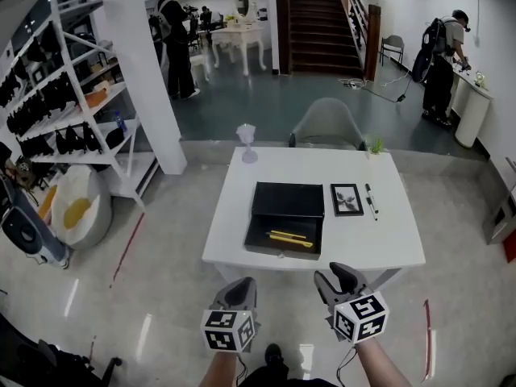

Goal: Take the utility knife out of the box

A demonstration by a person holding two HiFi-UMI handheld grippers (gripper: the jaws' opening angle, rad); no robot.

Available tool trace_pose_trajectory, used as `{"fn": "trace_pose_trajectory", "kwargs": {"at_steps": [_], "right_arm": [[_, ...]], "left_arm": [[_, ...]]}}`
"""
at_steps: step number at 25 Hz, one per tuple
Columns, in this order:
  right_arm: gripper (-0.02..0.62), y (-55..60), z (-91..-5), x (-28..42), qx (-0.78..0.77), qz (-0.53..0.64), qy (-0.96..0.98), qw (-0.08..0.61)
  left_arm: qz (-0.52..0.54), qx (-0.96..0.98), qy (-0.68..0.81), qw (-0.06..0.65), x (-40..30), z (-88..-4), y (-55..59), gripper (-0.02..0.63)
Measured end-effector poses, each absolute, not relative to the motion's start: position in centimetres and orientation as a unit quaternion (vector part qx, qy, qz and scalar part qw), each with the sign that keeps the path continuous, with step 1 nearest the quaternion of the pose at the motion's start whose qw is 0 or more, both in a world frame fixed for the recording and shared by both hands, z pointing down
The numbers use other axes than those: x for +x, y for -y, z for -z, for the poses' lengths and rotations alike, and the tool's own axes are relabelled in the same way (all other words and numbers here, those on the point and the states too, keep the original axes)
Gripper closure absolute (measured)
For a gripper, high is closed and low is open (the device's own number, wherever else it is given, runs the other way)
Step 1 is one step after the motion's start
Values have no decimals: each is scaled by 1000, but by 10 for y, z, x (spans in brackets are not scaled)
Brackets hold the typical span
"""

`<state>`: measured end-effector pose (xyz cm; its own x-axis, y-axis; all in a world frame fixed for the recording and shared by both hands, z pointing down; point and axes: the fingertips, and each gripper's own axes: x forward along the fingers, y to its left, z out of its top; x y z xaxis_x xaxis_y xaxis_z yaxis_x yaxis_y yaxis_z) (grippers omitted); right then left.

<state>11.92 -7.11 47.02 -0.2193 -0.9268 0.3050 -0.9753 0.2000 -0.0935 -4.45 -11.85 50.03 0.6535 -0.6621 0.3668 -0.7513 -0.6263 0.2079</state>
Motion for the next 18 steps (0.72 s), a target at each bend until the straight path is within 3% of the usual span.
{"fn": "trace_pose_trajectory", "kwargs": {"at_steps": [18], "right_arm": [[443, 136, -478, 113, 627, -125, 757, 135]], "left_arm": [[-129, 899, 376, 184, -61, -514, 177, 589]]}}
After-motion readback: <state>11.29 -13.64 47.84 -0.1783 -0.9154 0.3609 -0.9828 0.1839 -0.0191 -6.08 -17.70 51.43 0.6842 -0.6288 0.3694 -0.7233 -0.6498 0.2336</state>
